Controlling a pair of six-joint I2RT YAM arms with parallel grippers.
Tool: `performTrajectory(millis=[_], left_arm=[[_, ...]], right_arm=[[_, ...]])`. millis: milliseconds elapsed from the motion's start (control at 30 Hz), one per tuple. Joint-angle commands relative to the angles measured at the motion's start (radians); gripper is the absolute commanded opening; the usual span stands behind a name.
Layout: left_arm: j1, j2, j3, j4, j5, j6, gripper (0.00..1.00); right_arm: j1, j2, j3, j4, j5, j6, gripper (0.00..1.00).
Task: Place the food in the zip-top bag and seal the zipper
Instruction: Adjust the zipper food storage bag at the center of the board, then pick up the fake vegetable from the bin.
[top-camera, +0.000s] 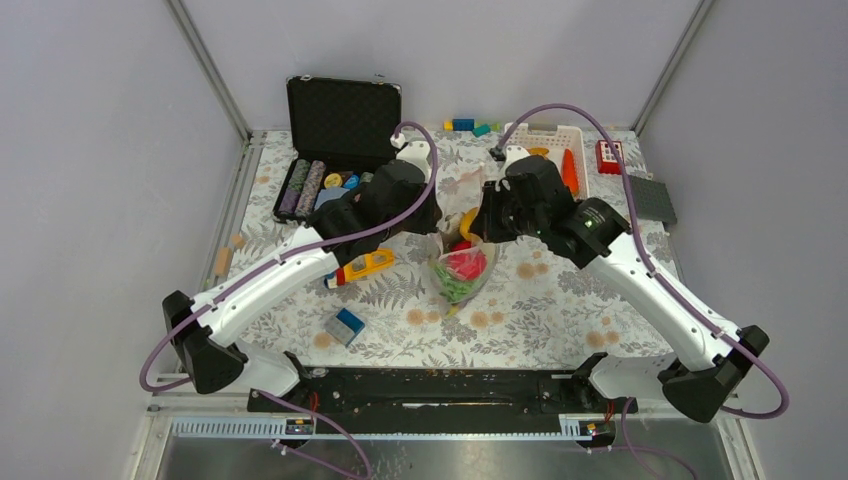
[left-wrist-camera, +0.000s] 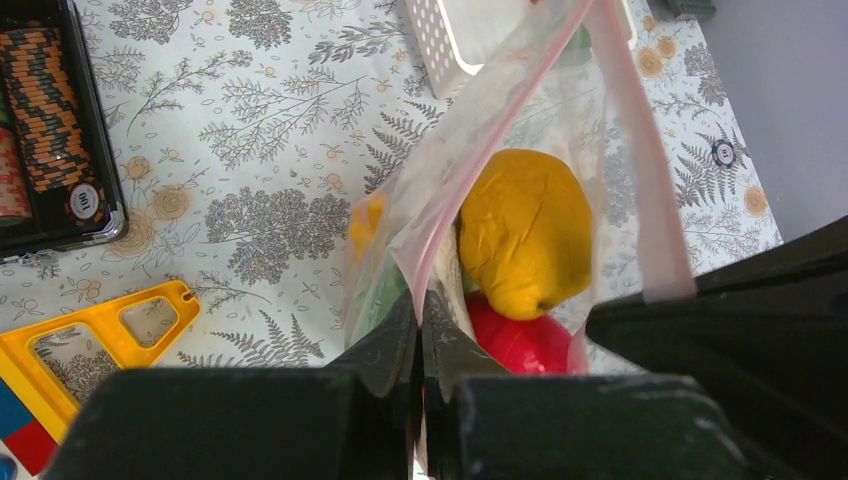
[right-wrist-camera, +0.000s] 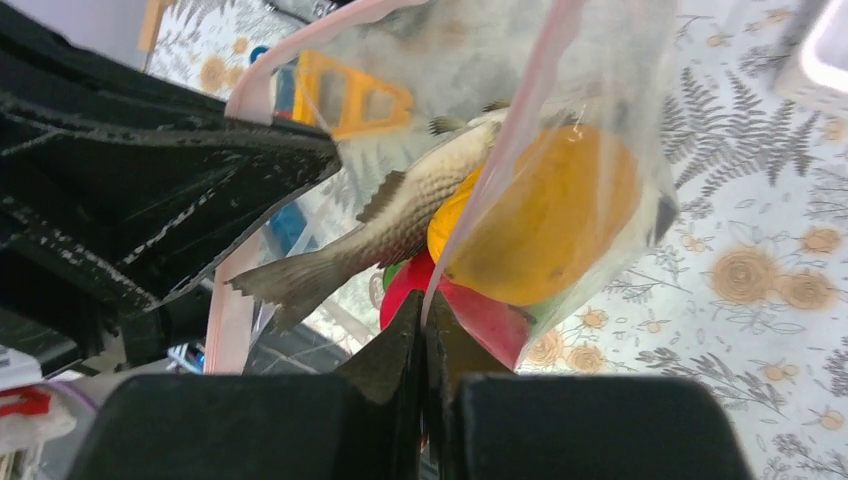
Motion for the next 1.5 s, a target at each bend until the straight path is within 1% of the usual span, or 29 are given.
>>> performTrajectory(millis=[0, 100, 167, 233, 333, 367, 433, 500, 533, 567, 633, 733, 767, 900, 933, 1067, 1133, 1233, 1400, 1467], left_arm=[[0.0, -0.05, -0.018, 0.041, -0.005, 0.017, 0.0], [0.001, -0.076, -0.033, 0.04, -0.054, 0.019, 0.0], [0.0, -0.094, -0.037, 0.04, -0.089, 0.023, 0.0], [0.002, -0.11, -0.039, 0.041, -0.113, 0.024, 0.0], [0.004, -0.122, -0.043, 0.057, -0.125, 0.033, 0.0], [0.004, -0.122, -0.041, 0.065, -0.122, 0.035, 0.0], [0.006, -0.119, -0.034, 0.074, -0.114, 0.039, 0.0], [0.01, -0.107, -0.009, 0.073, -0.111, 0.043, 0.0], [0.014, -0.095, 0.004, 0.068, -0.111, 0.045, 0.0], [0.021, -0.083, 0.018, 0.062, -0.115, 0.045, 0.0], [0.041, -0.062, 0.045, 0.046, -0.1, 0.041, 0.0], [0.06, -0.038, 0.062, 0.033, -0.085, 0.035, 0.0], [0.064, -0.032, 0.063, 0.032, -0.082, 0.036, 0.0], [0.086, -0.006, 0.082, 0.026, -0.079, 0.044, 0.0], [0.095, 0.001, 0.088, 0.022, -0.073, 0.042, 0.0], [0.115, 0.021, 0.106, 0.021, -0.048, 0.047, 0.0], [0.117, 0.03, 0.111, 0.02, -0.046, 0.054, 0.0], [0.121, 0.037, 0.114, 0.024, -0.035, 0.069, 0.0], [0.126, 0.052, 0.119, 0.04, -0.007, 0.091, 0.0], [0.127, 0.059, 0.123, 0.042, -0.007, 0.092, 0.0]], right_arm=[[0.004, -0.049, -0.007, -0.006, 0.206, -0.01, 0.0], [-0.001, -0.088, -0.036, -0.072, 0.424, 0.012, 0.0], [-0.021, -0.119, -0.063, -0.11, 0.499, 0.038, 0.0], [-0.073, -0.137, -0.1, -0.13, 0.494, 0.052, 0.0], [-0.114, -0.164, -0.149, -0.079, 0.396, 0.013, 0.0], [-0.115, -0.172, -0.158, -0.052, 0.35, -0.009, 0.02], [-0.115, -0.185, -0.158, 0.003, 0.264, -0.036, 0.13], [-0.117, -0.19, -0.134, 0.033, 0.184, -0.054, 0.17], [-0.116, -0.186, -0.114, 0.03, 0.161, -0.06, 0.22], [-0.119, -0.181, -0.089, 0.02, 0.143, -0.066, 0.31], [-0.125, -0.166, -0.05, 0.009, 0.106, -0.086, 0.4], [-0.145, -0.147, -0.015, 0.015, 0.061, -0.101, 0.61], [-0.159, -0.135, -0.002, 0.012, 0.051, -0.095, 0.69], [-0.237, -0.1, 0.055, 0.001, 0.034, -0.065, 0.96], [-0.258, -0.09, 0.065, 0.003, 0.037, -0.065, 0.99], [-0.358, -0.011, 0.112, 0.003, 0.066, -0.022, 1.0], [-0.42, 0.05, 0.133, 0.007, 0.073, 0.018, 1.0], [-0.481, 0.156, 0.168, 0.043, 0.125, 0.054, 1.0], [-0.535, 0.409, 0.297, 0.084, 0.17, 0.12, 1.0], [-0.554, 0.542, 0.367, 0.092, 0.178, 0.161, 1.0]])
